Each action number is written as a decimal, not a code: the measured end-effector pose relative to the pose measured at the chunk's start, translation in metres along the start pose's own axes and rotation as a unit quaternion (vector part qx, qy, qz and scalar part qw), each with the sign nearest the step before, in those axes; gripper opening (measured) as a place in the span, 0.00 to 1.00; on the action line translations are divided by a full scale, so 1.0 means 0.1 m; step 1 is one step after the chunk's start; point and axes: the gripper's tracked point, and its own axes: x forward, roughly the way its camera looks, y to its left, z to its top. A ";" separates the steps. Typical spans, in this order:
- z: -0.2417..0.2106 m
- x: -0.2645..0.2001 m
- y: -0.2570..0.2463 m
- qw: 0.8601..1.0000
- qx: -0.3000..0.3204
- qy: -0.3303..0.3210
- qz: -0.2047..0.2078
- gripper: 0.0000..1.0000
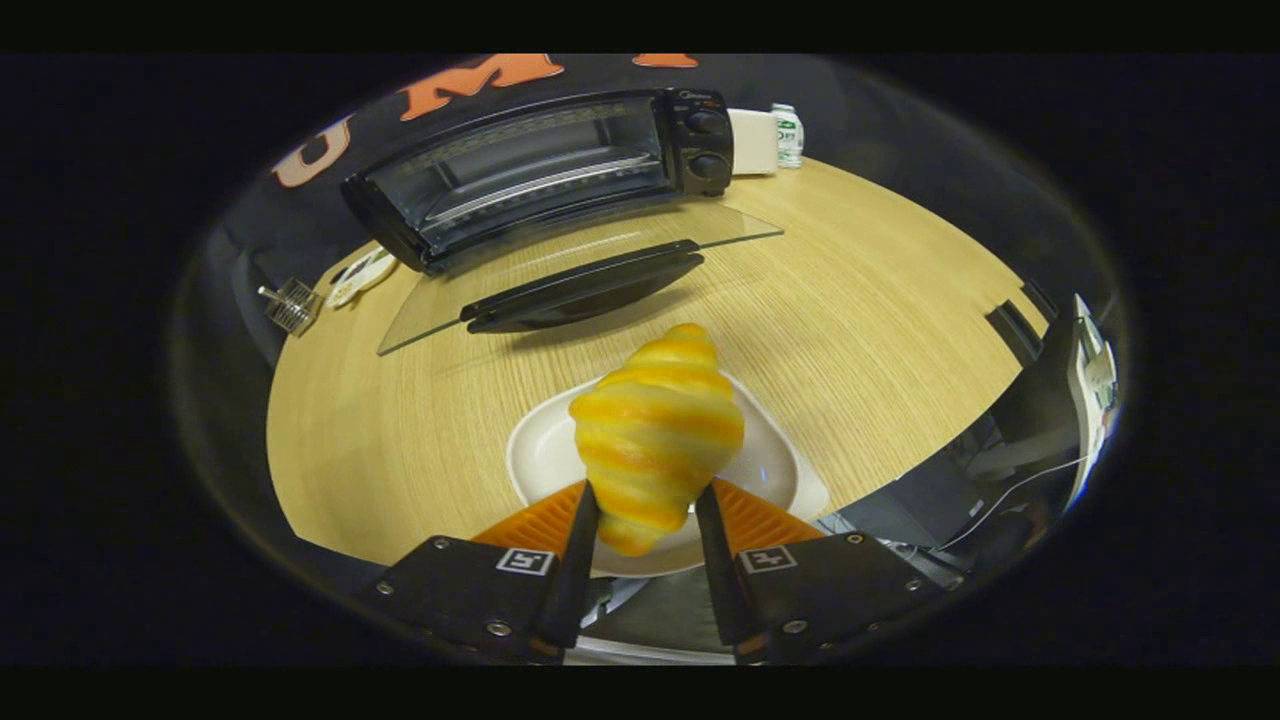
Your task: Open the toaster oven, put the food inside, and close the toaster oven door.
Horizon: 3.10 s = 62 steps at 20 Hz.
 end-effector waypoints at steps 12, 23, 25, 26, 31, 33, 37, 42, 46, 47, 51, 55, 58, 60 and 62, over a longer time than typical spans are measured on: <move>0.87 -0.86 0.14 0.992 0.023 -0.089 0.084 0.49; 1.76 -0.71 0.60 0.984 -0.032 -0.135 0.108 0.48; 1.87 -0.56 0.69 0.984 -0.025 -0.130 0.123 0.48; 1.94 -0.46 0.75 0.983 -0.017 -0.128 0.132 0.48; 2.25 -0.03 1.00 0.977 0.044 -0.123 0.171 0.48; 2.36 0.14 1.08 0.975 0.059 -0.123 0.177 0.48; 2.58 0.39 1.24 0.966 0.105 -0.130 0.196 0.48; 2.84 0.56 1.48 0.952 0.137 -0.159 0.223 0.48; 3.02 0.67 1.66 0.939 0.177 -0.161 0.247 0.49; 3.05 0.74 1.69 0.939 0.181 -0.161 0.245 0.49; 3.07 0.73 1.73 0.938 0.159 -0.180 0.248 0.54; 2.98 0.57 1.63 0.944 0.140 -0.192 0.230 0.71; 2.85 0.35 1.50 0.947 0.125 -0.206 0.213 0.97; 2.71 0.10 1.40 0.947 0.111 -0.213 0.213 0.99; 2.51 -0.06 1.22 0.953 0.074 -0.219 0.196 0.99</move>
